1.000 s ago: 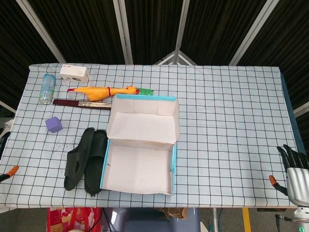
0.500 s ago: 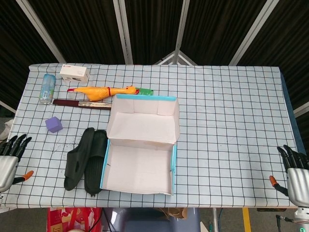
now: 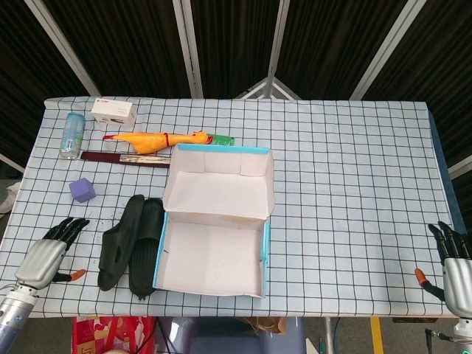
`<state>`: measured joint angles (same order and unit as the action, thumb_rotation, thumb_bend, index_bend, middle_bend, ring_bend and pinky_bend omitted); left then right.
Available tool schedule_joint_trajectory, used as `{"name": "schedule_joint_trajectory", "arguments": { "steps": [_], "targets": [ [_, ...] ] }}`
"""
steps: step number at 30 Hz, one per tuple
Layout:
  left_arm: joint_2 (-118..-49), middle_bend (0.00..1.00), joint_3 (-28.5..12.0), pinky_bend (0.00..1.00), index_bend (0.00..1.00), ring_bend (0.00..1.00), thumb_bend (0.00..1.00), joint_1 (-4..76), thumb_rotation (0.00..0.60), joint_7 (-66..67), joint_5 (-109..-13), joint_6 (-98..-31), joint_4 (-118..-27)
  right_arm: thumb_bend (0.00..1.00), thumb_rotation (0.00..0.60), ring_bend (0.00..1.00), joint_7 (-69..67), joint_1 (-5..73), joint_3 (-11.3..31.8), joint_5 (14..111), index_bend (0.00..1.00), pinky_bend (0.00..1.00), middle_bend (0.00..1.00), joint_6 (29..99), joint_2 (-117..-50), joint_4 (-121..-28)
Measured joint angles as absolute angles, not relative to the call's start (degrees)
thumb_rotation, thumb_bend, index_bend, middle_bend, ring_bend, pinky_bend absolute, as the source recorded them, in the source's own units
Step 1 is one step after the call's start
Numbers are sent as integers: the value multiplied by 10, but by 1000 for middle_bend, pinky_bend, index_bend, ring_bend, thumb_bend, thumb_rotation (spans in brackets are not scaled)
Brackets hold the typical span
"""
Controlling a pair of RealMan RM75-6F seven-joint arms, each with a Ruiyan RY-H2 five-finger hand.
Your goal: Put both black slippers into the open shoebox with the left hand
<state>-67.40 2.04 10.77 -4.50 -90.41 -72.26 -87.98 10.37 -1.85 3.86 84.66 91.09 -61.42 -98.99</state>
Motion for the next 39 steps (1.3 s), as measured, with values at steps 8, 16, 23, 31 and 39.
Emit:
{"name": "schedule_joint_trajectory", "arguments": {
  "steps": [8, 16, 23, 31, 39],
  "targets": [
    [-698, 97, 30, 146, 46, 31, 91, 104, 600, -107, -939, -762, -833, 254, 600, 167, 108, -18, 38, 845, 138, 137, 118, 908, -615, -992],
    [-750, 100, 36, 146, 47, 31, 91, 97, 600, -169, -967, -811, -731, 254, 600, 167, 115, -18, 38, 843, 138, 137, 118, 905, -616, -996],
    [-762, 100, 45, 146, 47, 31, 64, 94, 529, -207, -972, -822, -703, 254, 600, 167, 119, -16, 38, 840, 139, 137, 118, 901, -616, -997],
    [-786, 91, 52, 145, 37, 30, 50, 99, 468, -253, -970, -814, -672, 254, 600, 167, 119, -16, 39, 837, 139, 137, 118, 899, -615, -997],
    [-819, 90, 52, 145, 36, 29, 41, 110, 465, -278, -965, -801, -634, 253, 600, 167, 116, -15, 39, 834, 138, 137, 118, 896, -614, -998]
  ]
}}
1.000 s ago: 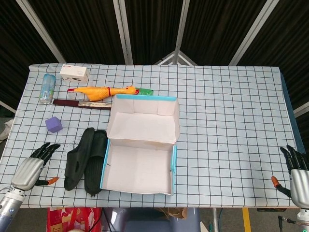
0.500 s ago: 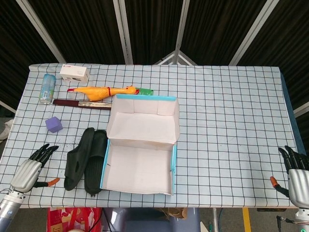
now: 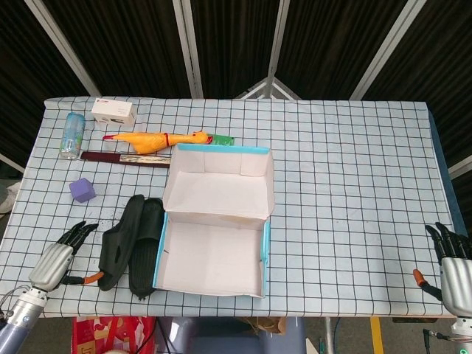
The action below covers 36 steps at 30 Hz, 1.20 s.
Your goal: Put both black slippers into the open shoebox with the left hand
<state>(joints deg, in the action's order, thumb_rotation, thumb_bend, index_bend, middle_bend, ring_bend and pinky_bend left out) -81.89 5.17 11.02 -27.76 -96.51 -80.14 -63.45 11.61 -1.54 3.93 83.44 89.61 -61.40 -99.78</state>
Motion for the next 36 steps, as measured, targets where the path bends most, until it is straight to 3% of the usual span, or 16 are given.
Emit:
{"name": "schedule_joint_trajectory", "arguments": {
  "steps": [14, 24, 32, 36],
  "targets": [
    [-837, 166, 49, 145, 39, 29, 45, 125, 465, -280, -960, -792, -614, 254, 600, 167, 117, -17, 40, 834, 139, 137, 118, 899, -613, -1000],
    [-839, 223, 51, 145, 63, 29, 135, 131, 465, -269, -960, -795, -614, 254, 600, 167, 119, -18, 40, 833, 138, 137, 118, 900, -614, -1001],
    [-838, 274, 49, 146, 226, 29, 220, 130, 469, -261, -955, -799, -617, 253, 600, 167, 121, -19, 41, 830, 138, 137, 118, 901, -614, -1003],
    [-837, 283, 48, 146, 260, 29, 256, 131, 478, -254, -951, -795, -618, 254, 600, 167, 122, -19, 41, 829, 139, 137, 118, 900, -614, -1004]
  ]
}}
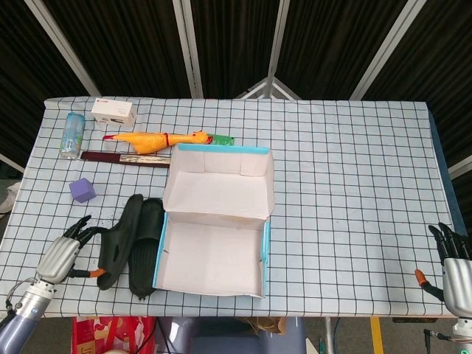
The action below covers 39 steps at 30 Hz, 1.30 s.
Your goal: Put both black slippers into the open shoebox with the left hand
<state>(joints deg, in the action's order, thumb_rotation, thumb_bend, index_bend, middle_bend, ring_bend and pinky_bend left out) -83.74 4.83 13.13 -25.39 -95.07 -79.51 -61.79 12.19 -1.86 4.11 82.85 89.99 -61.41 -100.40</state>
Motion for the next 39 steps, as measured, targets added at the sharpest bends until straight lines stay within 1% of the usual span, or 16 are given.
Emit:
{"name": "schedule_joint_trajectory", "arguments": {
  "steps": [3, 7, 9, 13, 16, 31, 35, 39],
  "targets": [
    [-838, 293, 49, 146, 275, 29, 276, 132, 491, -249, -949, -793, -619, 254, 600, 167, 122, -19, 41, 827, 139, 137, 118, 900, -614, -1005],
    [-838, 299, 48, 146, 286, 29, 303, 133, 476, -242, -948, -792, -621, 254, 600, 167, 124, -19, 41, 828, 138, 137, 118, 899, -614, -1006],
    [-838, 302, 48, 146, 287, 29, 311, 134, 485, -241, -948, -793, -621, 254, 600, 167, 125, -19, 40, 829, 138, 137, 118, 899, -614, -1006],
    [-838, 317, 48, 146, 306, 29, 356, 134, 566, -242, -950, -800, -622, 254, 600, 167, 127, -18, 40, 829, 138, 137, 118, 898, -615, -1006],
    [-838, 328, 46, 146, 325, 29, 384, 134, 599, -247, -952, -806, -622, 254, 600, 167, 127, -19, 40, 829, 138, 137, 118, 899, -615, -1007],
    [-826, 448, 45, 146, 466, 35, 403, 133, 600, -268, -956, -828, -620, 253, 600, 167, 129, -19, 40, 826, 139, 137, 118, 898, -614, -1009],
    [-820, 457, 43, 146, 475, 36, 422, 131, 600, -269, -955, -837, -623, 254, 600, 167, 129, -19, 41, 824, 139, 137, 118, 897, -614, -1010],
    [-804, 461, 37, 146, 479, 36, 426, 127, 600, -267, -956, -862, -633, 254, 600, 167, 128, -19, 41, 824, 138, 137, 118, 897, -614, -1010]
  ]
}}
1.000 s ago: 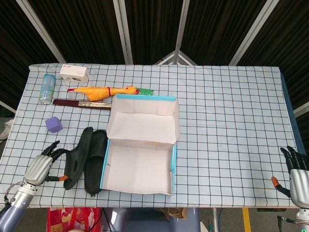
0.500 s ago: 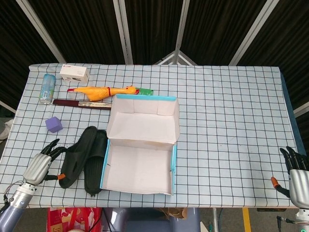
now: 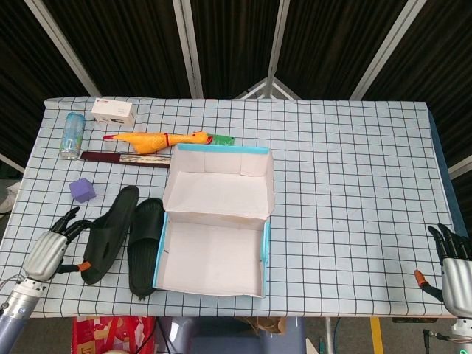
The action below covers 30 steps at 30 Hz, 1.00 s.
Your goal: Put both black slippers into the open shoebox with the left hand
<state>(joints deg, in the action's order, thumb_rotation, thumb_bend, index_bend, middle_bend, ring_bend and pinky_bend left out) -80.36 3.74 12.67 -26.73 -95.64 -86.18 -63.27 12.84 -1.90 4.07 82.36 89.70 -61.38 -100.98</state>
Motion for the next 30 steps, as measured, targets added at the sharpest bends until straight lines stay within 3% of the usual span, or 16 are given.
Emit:
{"name": "schedule_joint_trajectory", "arguments": {
  "steps": [8, 17, 23, 30],
  "targets": [
    [-733, 474, 20, 146, 488, 48, 426, 123, 600, -177, -983, -929, -697, 254, 600, 167, 125, -19, 41, 823, 138, 137, 118, 896, -613, -1010],
    [-620, 500, -11, 147, 502, 82, 428, 154, 600, 161, -1108, -947, -838, 254, 600, 167, 124, -17, 41, 820, 139, 137, 118, 891, -614, -1009],
    [-534, 520, -53, 161, 535, 104, 439, 200, 600, 428, -1213, -876, -966, 253, 600, 167, 123, -14, 39, 821, 139, 137, 118, 884, -614, -1009],
    [-451, 528, -118, 172, 545, 110, 446, 293, 600, 603, -1326, -693, -1086, 254, 600, 167, 116, -15, 40, 822, 138, 137, 118, 887, -612, -1009]
  ]
}}
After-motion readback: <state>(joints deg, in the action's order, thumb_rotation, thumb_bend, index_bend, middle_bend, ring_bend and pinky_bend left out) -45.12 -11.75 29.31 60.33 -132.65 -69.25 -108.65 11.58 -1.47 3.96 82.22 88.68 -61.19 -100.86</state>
